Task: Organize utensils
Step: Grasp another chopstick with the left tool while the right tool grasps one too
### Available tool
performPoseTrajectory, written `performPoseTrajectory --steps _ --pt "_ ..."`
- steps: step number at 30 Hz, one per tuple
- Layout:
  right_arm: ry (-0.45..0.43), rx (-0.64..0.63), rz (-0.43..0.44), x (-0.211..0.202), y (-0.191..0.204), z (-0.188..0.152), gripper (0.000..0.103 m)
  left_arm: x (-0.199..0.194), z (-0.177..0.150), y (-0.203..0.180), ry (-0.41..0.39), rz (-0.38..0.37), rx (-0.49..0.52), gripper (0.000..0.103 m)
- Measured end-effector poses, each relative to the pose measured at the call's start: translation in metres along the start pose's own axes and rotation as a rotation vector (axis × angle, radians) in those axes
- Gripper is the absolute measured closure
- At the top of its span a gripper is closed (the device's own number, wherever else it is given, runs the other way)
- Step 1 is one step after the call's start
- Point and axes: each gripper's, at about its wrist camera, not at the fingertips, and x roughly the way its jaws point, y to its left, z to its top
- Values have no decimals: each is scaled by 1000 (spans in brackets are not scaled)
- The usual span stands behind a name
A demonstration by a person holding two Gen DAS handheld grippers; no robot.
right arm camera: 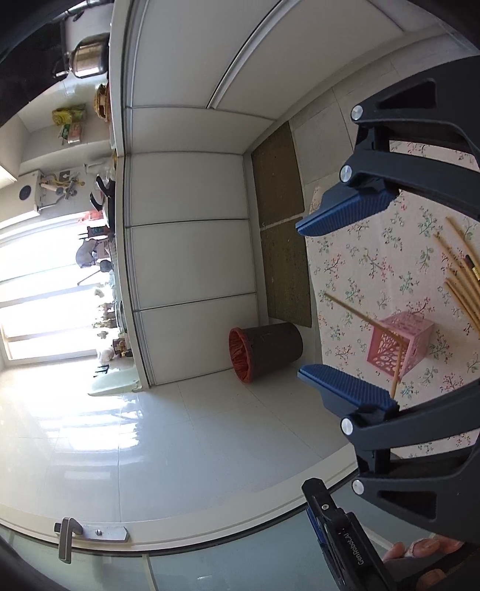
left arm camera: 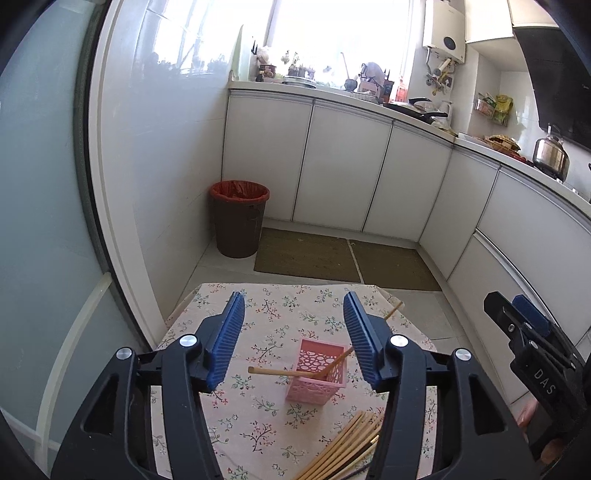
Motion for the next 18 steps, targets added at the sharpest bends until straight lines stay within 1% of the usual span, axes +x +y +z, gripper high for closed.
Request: performPoseTrajectory --steps 1,2,3,5,7,8,9,11,14,16,18 --pt "4 3 -6 -4 -5 -2 24 -2 -2 -3 -1 -2 5 41" --pt "9 5 -14 -8 -11 -6 20 -4 -4 -5 -4 -4 11 36" --pt "14 6 -21 -11 -16 -9 19 -6 -7 -8 -6 -6 17 33" --pt "30 2 -32 -18 -25 -17 12 -8 -11 -13 1 -12 29 29" --pt "51 -7 -40 -25 -35 -26 9 -8 -17 -16 14 -17 42 26" --pt "64 -6 -41 -27 -40 -31 8 -7 -20 -19 24 -19 50 22" --pt "78 -4 -39 -30 -45 -36 7 -6 -24 -21 34 -24 57 19" --pt "115 -1 -37 -36 -55 -49 6 -4 -31 -26 55 -29 76 17" --pt "173 4 -60 -42 -70 -73 6 1 -39 -33 90 -40 109 12" --pt "228 21 -76 -43 -82 -89 7 5 -44 -39 116 -52 129 11" --pt "291 55 -91 -43 -96 -106 7 11 -51 -46 163 -80 156 7"
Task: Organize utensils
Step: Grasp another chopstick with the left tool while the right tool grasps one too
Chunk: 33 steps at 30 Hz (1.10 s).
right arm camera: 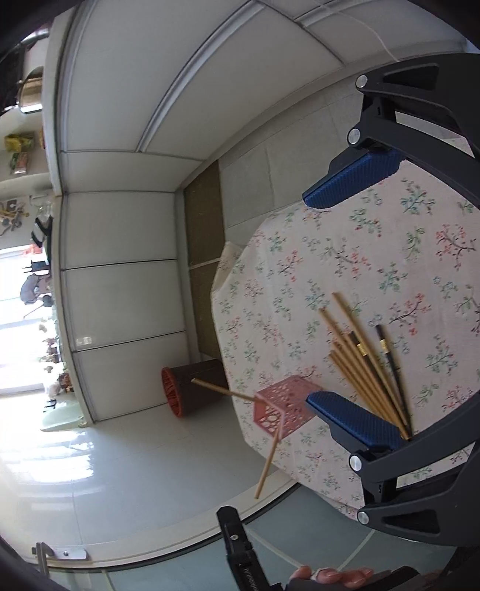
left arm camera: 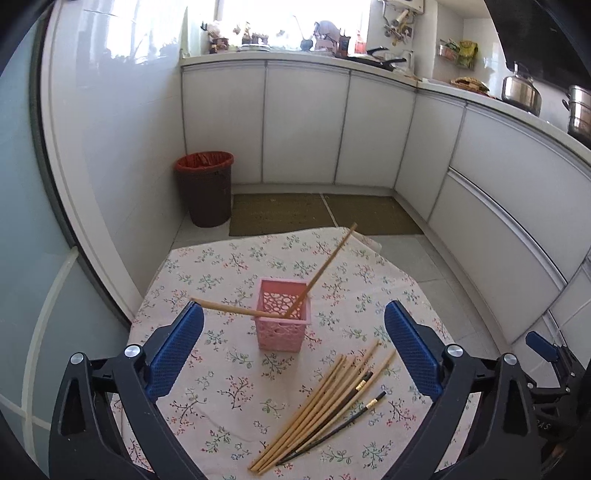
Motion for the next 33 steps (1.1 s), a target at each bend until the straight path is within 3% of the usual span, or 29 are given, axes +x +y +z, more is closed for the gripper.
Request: performPoseTrajectory --steps 4,8,15,22,25,30,33 --pt "138 57 -4 12 -22 -24 7 25 -10 -15 127 -103 27 7" --pt "216 88 20 21 -34 -36 7 64 -26 -33 315 -192 40 7" --pt "270 55 14 29 -36 -43 7 140 -63 -52 585 -152 47 10" --pt "314 88 29 36 -45 -46 7 190 -73 -52 650 -105 43 25" --pt "327 91 36 39 -46 -47 7 207 -73 -57 664 -94 57 39" --pt "336 74 30 42 -46 -48 7 231 -76 -63 682 -62 103 72" --pt "340 78 33 43 -47 -47 7 241 -76 -64 678 -43 114 79"
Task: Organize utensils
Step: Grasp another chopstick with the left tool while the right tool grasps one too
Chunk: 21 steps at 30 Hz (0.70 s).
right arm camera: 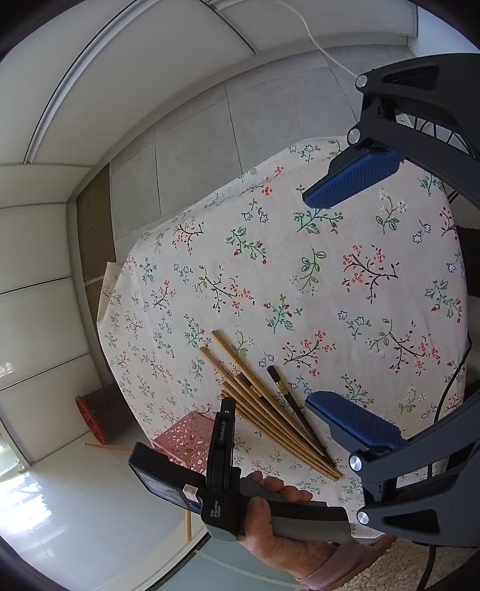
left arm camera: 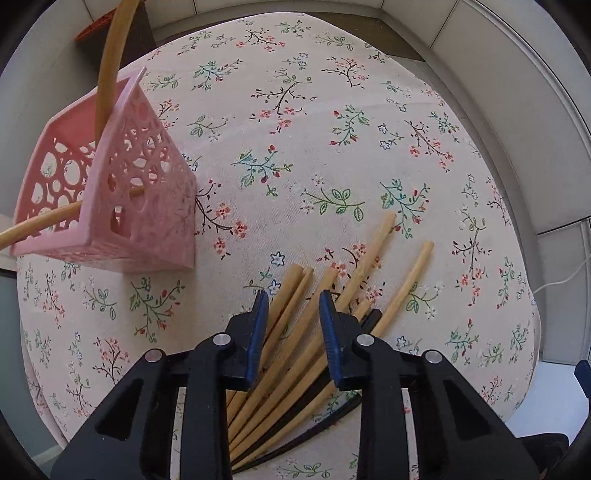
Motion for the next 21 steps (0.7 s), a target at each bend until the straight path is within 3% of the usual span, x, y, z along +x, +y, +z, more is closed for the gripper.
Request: performPoseTrajectory --steps 14,21 --pt "10 14 -4 4 -4 5 7 11 13 4 12 40 9 87" --pt "21 28 -19 10 0 8 7 10 4 24 32 -31 -31 91"
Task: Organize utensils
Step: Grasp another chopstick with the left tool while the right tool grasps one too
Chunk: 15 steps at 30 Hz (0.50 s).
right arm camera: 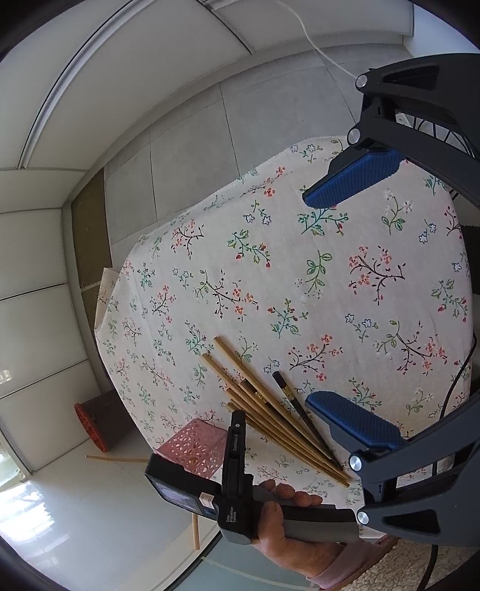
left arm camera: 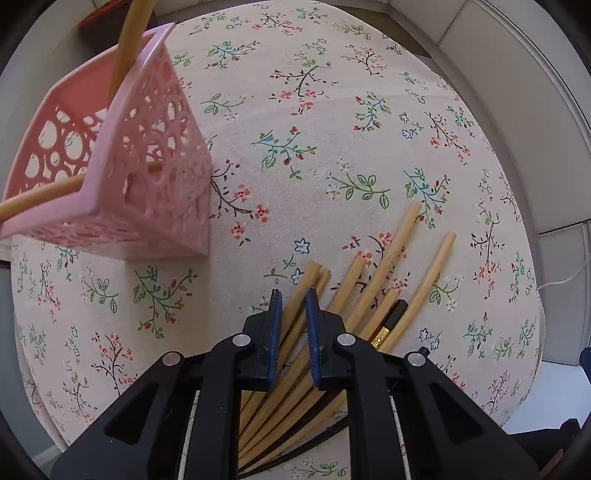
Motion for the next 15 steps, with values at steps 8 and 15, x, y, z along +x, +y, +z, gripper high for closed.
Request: performPoseTrajectory --steps 8,15 --pt "23 70 -8 14 4 9 7 -17 -33 20 -30 -22 -12 103" --pt "48 186 35 23 2 13 7 -36 -56 23 -29 -17 27 102"
